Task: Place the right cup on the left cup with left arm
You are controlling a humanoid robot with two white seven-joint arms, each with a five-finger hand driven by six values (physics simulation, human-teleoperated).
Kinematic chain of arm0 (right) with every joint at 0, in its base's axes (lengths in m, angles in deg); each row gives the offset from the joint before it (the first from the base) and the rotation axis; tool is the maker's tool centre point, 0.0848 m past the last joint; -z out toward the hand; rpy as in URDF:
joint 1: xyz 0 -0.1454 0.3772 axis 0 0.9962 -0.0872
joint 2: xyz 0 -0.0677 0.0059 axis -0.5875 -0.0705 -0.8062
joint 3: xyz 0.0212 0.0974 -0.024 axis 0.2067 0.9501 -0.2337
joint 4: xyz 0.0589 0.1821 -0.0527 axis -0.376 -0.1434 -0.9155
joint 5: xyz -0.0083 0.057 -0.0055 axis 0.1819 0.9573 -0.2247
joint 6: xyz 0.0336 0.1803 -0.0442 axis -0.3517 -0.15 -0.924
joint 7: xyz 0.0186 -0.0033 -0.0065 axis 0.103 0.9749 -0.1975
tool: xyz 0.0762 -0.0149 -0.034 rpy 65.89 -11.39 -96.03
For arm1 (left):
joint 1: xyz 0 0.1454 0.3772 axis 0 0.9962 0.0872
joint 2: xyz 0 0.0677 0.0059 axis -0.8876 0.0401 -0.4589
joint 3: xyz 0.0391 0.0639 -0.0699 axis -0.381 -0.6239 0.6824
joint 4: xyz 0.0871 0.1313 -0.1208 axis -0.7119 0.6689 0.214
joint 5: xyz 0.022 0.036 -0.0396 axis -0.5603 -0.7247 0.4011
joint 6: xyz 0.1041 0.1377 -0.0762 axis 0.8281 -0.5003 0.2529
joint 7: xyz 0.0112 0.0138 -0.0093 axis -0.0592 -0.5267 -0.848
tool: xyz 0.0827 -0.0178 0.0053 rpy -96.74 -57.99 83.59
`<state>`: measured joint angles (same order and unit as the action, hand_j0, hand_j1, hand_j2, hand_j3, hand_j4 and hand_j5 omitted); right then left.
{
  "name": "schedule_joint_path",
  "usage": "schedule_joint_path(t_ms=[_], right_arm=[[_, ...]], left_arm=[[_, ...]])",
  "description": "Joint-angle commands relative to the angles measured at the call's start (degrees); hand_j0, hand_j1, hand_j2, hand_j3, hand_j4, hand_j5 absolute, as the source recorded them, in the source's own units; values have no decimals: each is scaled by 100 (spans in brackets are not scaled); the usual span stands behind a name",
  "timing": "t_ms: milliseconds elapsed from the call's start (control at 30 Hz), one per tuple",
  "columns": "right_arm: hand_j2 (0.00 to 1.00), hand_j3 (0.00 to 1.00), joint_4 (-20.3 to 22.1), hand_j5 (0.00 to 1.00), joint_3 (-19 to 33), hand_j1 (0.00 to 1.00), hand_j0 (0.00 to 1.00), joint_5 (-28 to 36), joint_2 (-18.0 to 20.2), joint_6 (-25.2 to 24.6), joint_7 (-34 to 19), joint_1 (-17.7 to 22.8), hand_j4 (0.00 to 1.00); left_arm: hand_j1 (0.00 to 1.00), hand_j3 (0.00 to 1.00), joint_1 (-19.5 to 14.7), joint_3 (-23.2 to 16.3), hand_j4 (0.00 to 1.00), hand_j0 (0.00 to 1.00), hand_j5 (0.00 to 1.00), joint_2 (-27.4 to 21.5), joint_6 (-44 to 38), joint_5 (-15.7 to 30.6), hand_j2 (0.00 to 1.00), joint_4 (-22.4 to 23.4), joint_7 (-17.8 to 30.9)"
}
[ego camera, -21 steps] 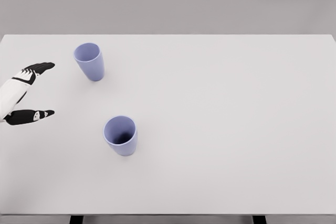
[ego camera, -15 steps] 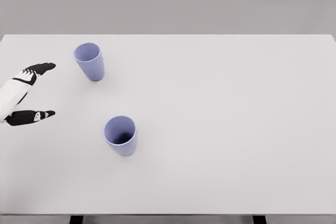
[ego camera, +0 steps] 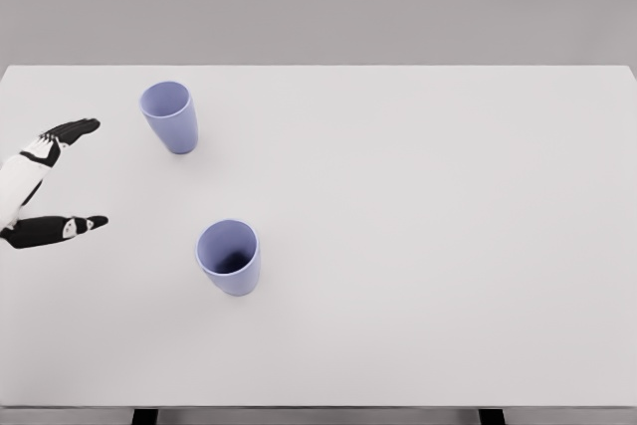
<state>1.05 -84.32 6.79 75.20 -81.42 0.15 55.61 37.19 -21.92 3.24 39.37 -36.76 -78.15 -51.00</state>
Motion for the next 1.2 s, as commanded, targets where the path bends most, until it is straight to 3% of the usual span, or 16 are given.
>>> schedule_joint_path(t_ms=[0,33,67,167,233,333,433,533,767,1167], right_arm=[[100,100,0,100,0,100,100,1,1,0,0,0,100],[100,100,0,100,0,100,100,1,1,0,0,0,100],[100,100,0,100,0,100,100,1,1,0,0,0,100],[100,100,0,100,0,100,100,1,1,0,0,0,100],[100,100,0,100,0,100,100,1,1,0,0,0,100],[100,100,0,100,0,100,100,1,1,0,0,0,100],[100,100,0,100,0,100,100,1,1,0,0,0,100],[100,100,0,100,0,100,100,1,1,0,0,0,100],[100,100,0,100,0,100,100,1,1,0,0,0,100],[100,100,0,100,0,100,100,1,1,0,0,0,100]], left_arm=[[100,100,0,-469,100,100,100,-419,-8,1115,100,-22,-2],[100,100,44,-1022,100,100,100,-831,-8,1897,100,-31,16],[100,100,53,-1234,100,100,100,-1026,-8,2180,100,-39,60],[100,100,44,-1314,100,100,100,-1140,-8,2989,100,-171,639],[100,100,62,-1305,100,100,100,-1123,-8,3068,100,-294,895],[100,100,211,-1314,100,100,100,-1131,-1046,3297,100,-303,965],[100,100,325,-1331,100,100,100,-1123,-1293,3534,100,-312,965],[100,100,378,-1463,100,100,100,-1061,-2110,3552,100,-303,965],[100,100,316,-1973,100,100,100,-903,-2401,3604,100,-268,965],[100,100,264,-2008,100,100,100,-411,-2330,3657,100,-233,974]])
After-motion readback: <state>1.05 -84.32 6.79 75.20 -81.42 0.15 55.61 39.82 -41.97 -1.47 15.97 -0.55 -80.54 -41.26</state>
